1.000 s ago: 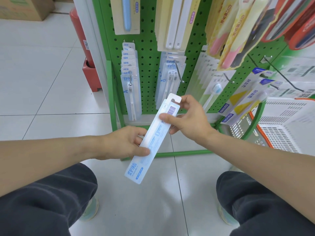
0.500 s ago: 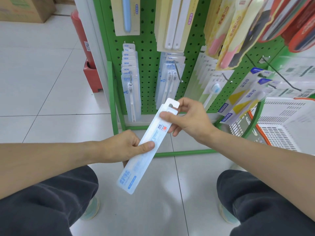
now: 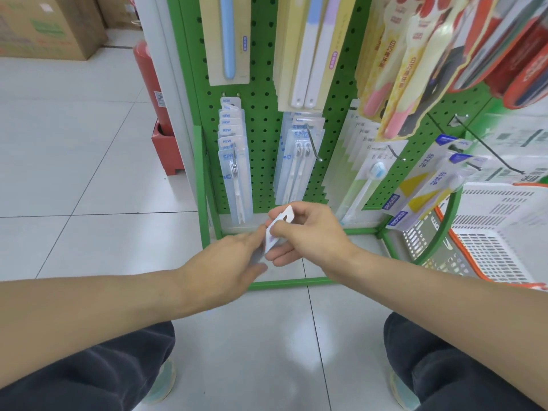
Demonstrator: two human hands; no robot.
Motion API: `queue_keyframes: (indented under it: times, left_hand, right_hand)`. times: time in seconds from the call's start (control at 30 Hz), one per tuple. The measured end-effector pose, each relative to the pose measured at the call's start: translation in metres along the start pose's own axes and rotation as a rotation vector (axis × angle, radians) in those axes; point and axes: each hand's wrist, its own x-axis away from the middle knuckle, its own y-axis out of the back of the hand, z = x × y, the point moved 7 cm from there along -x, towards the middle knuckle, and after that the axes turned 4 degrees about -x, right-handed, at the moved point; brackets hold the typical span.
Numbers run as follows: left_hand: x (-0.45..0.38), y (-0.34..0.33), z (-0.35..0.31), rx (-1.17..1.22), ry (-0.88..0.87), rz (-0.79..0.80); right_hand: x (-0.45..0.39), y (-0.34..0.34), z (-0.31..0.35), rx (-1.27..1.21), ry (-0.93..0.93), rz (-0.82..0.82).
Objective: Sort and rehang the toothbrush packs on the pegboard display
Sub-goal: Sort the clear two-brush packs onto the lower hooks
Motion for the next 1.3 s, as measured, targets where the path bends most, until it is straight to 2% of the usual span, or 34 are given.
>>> queue_keyframes:
  times: [0.1, 0.23, 0.33, 0.47, 0.7, 0.9, 1.03, 1.13, 1.3]
  left_hand:
    - [-0.004, 0.017, 0.014, -0.034, 0.109, -0.12]
    - [-0.005, 0.037, 0.045, 0.267, 0.27, -0.247]
    - [-0.005, 0.045, 0.043, 0.555, 0.235, -0.317]
    - [-0.007, 0.055, 0.04, 0.622, 0.199, -0.415]
    - [-0.012, 0.049, 0.047, 0.595, 0.231, -0.412]
    - [-0.016, 0.049, 0.062, 0.451, 0.307, -0.415]
    - [-0.021, 0.056, 0.073, 0.302, 0.4, -0.398]
    - [-0.022, 0.059, 0.075, 0.24, 0.422, -0.395]
    - [-0.021, 0.06, 0.074, 0.177, 0.44, -0.382]
  right_hand:
    - [-0.001, -0.014, 0.01, -0.041, 0.019, 0.105]
    - [-0.011, -0.016, 0.03, 0.06, 0.195, 0.082]
    - [-0.018, -0.017, 0.04, 0.109, 0.321, 0.023]
    - [-0.024, -0.028, 0.046, 0.162, 0.436, -0.002]
    - [-0.035, -0.032, 0.046, 0.182, 0.412, -0.008]
    - [-0.039, -0.03, 0.047, 0.319, 0.377, -0.027]
    - [-0.047, -0.021, 0.065, 0.41, 0.501, -0.159]
    - [-0.055, -0.026, 0.075, 0.533, 0.635, -0.184]
    - [-0.067, -0.025, 0.07, 0.508, 0.617, -0.185]
